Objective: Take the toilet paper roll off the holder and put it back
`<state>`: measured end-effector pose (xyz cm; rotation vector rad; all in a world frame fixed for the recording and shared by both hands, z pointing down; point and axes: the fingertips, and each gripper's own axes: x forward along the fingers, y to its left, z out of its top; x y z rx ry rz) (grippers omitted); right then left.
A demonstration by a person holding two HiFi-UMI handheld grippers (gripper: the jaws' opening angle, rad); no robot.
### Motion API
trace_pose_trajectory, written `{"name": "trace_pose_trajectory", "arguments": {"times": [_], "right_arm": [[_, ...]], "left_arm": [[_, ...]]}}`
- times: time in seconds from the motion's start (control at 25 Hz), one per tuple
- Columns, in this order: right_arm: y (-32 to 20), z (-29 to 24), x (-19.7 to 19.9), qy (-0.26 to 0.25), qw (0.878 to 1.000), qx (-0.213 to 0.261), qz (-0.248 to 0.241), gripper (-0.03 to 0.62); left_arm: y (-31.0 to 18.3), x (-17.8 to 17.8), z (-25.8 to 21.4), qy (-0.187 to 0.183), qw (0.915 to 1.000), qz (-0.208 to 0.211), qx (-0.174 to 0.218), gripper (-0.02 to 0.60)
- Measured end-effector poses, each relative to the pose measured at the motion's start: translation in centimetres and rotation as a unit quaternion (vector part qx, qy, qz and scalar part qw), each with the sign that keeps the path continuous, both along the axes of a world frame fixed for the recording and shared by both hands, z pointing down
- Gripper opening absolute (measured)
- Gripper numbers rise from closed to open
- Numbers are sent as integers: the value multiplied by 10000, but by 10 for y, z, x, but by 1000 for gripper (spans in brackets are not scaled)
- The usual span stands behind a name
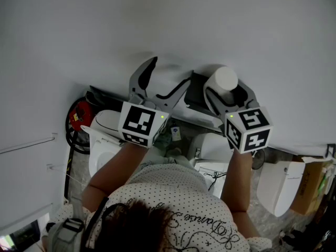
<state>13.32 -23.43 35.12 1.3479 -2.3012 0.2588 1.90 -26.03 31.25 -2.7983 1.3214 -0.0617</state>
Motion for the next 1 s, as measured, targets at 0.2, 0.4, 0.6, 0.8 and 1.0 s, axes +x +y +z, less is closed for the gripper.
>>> {"name": "trace_pose_trajectory", "arguments": {"times": [0.2,0.4,0.6,0.8,1.0], "right_arm": [[-1,0,0,-6,10000,18,5,295],[0,1,1,17,10000,42,17,299],[1,4,1,100,9999,75,18,324],[3,5,-2,32,10000,71,-40,380],[2,0,-1,-68,9999,136,-31,397]], "left_arm": [[0,1,0,-11,10000,8,-11,387],[0,1,0,-5,10000,10,-5,387],[1,0,0,-4,10000,15,5,387],[1,0,0,1,10000,19,0,387],[0,0,-1,1,10000,4,10,387]]}}
